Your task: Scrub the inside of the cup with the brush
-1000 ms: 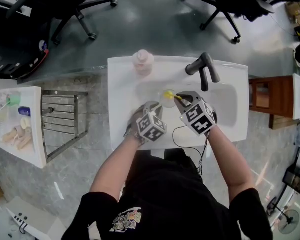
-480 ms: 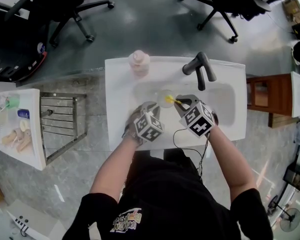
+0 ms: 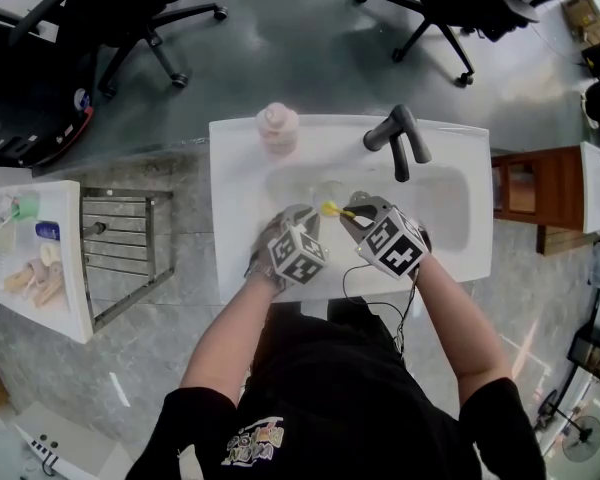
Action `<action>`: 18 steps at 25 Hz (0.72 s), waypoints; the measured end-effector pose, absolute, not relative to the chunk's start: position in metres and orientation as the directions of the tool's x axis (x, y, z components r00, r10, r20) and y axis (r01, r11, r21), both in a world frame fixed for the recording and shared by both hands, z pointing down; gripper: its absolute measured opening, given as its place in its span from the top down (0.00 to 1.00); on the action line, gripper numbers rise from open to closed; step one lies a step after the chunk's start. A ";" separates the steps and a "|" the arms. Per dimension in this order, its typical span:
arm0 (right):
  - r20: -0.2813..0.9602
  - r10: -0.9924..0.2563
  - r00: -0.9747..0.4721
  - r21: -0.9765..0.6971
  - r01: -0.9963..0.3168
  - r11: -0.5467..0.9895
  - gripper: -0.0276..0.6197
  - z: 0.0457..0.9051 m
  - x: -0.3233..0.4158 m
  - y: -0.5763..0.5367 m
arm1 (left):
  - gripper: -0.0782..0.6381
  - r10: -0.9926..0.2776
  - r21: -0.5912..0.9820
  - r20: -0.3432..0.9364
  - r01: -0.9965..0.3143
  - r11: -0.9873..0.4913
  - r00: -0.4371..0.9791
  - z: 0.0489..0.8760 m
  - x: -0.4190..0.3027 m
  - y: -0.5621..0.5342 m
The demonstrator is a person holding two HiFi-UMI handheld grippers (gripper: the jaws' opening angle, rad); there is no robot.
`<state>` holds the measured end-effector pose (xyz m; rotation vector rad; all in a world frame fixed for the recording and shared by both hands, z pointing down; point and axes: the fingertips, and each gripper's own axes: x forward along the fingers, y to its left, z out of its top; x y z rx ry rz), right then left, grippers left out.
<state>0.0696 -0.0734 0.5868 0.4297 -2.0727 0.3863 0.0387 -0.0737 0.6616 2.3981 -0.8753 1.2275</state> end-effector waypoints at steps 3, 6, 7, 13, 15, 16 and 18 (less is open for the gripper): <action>0.846 -0.175 -0.503 -0.088 -0.456 0.886 0.90 0.584 0.063 -0.077 | 0.82 -0.377 -0.001 0.811 -0.643 -0.766 0.448 0.661 0.039 -0.074; 0.834 -0.208 -0.511 -0.074 -0.478 0.875 0.90 0.584 0.058 -0.085 | 0.82 -0.374 0.004 0.811 -0.644 -0.765 0.450 0.662 0.039 -0.073; 0.831 -0.215 -0.513 -0.072 -0.483 0.873 0.90 0.584 0.056 -0.087 | 0.82 -0.373 0.005 0.811 -0.643 -0.765 0.450 0.662 0.039 -0.072; 0.824 -0.241 -0.512 -0.078 -0.525 0.848 0.90 0.588 0.054 -0.099 | 0.82 -0.374 0.006 0.811 -0.644 -0.765 0.451 0.661 0.039 -0.073; 0.828 -0.254 -0.500 -0.063 -0.534 0.843 0.90 0.590 0.057 -0.103 | 0.82 -0.373 0.007 0.811 -0.644 -0.765 0.451 0.661 0.039 -0.073; 0.832 -0.261 -0.489 -0.051 -0.536 0.843 0.90 0.591 0.059 -0.105 | 0.82 -0.372 0.008 0.811 -0.644 -0.765 0.451 0.661 0.039 -0.073; 0.842 -0.273 -0.466 -0.028 -0.542 0.840 0.90 0.594 0.063 -0.108 | 0.82 -0.371 0.010 0.811 -0.644 -0.765 0.452 0.661 0.039 -0.072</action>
